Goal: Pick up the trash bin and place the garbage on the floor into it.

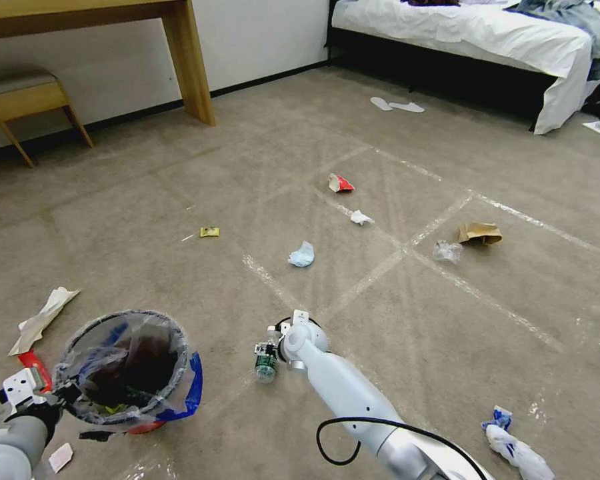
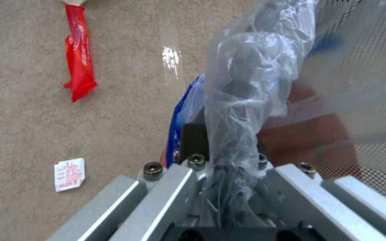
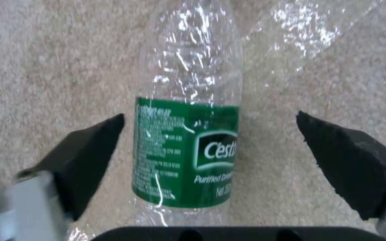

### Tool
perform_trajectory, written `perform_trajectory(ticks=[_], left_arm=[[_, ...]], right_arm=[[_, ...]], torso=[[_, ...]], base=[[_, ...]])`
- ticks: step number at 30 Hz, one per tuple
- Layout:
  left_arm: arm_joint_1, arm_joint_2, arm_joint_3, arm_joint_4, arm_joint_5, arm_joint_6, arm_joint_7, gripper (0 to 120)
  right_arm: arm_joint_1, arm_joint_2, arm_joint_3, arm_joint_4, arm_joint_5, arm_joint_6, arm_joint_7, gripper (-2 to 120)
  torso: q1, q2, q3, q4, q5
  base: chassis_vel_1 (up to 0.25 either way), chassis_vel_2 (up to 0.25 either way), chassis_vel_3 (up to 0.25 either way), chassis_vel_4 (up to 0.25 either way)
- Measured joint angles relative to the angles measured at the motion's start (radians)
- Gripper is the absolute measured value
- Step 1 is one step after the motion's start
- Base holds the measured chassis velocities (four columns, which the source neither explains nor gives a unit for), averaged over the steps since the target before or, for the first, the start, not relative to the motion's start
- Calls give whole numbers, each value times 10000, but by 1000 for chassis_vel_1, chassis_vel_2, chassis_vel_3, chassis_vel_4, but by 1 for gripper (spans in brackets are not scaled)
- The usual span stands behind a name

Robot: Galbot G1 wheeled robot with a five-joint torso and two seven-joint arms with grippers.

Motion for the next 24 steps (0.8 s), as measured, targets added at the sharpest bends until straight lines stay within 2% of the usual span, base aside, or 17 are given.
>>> perform_trajectory(ticks=[2, 4, 6, 7, 8, 11, 12, 15, 18, 20, 21, 24], left_arm=[[2, -4, 0, -2, 0, -5, 0, 1], [5, -15, 1, -2, 0, -17, -2, 1], [5, -19, 2, -2, 0, -18, -2, 1], [0, -26, 6, -2, 0, -19, -3, 1], [0, -26, 6, -2, 0, -19, -3, 1], [-7, -48, 21, -3, 8, -23, -4, 1], [-7, -48, 21, -3, 8, -23, -4, 1], [-21, -72, 37, 7, 22, -27, -4, 1], [-35, -81, 48, 19, 30, -29, -4, 1], [-35, -81, 48, 19, 30, -29, -4, 1], [-55, -83, 50, 40, 32, -31, -4, 1], [-69, -79, 51, 70, 35, -32, -5, 1]], right_arm=[[-14, 0, -7, 2, -18, 2, 0, 90], [-51, 0, -23, 15, -75, 10, 0, 77], [-56, 0, -25, 18, -82, 11, -3, 76], [-62, 0, -31, 20, -112, 22, -18, 69], [-62, 0, -31, 20, -112, 22, -18, 69], [-64, 0, -56, 20, -162, 44, -55, 54], [-64, 0, -56, 20, -162, 44, -55, 54], [-69, 0, -80, 30, -214, 56, -83, 41], [-67, 1, -92, 34, -254, 68, -113, 35], [-67, 1, -92, 34, -254, 68, -113, 35], [-56, 0, -104, 42, -291, 78, -130, 30], [-55, -3, -124, 103, -337, 90, -131, 30]], torso=[[0, 0, 0, 0, 0], [0, -1, 0, 1, 0], [0, 0, 0, 0, 0], [0, 0, 0, 0, 0], [0, 0, 0, 0, 0], [0, 0, 0, 0, 0], [0, 0, 0, 0, 0], [-1, 0, -1, 0, 0], [0, 0, -1, 0, 0], [0, 0, -1, 0, 0], [-1, 0, 0, 0, 0], [0, 0, 0, 0, 0]], base=[[0, 0, 0, 0], [0, 0, 0, 0], [0, 0, 0, 0], [0, 0, 0, 0], [0, 0, 0, 0], [0, 0, 0, 0], [0, 0, 0, 0], [0, 0, 0, 0], [0, 0, 0, 0], [0, 0, 0, 0], [0, 0, 0, 0], [0, 0, 0, 0]])
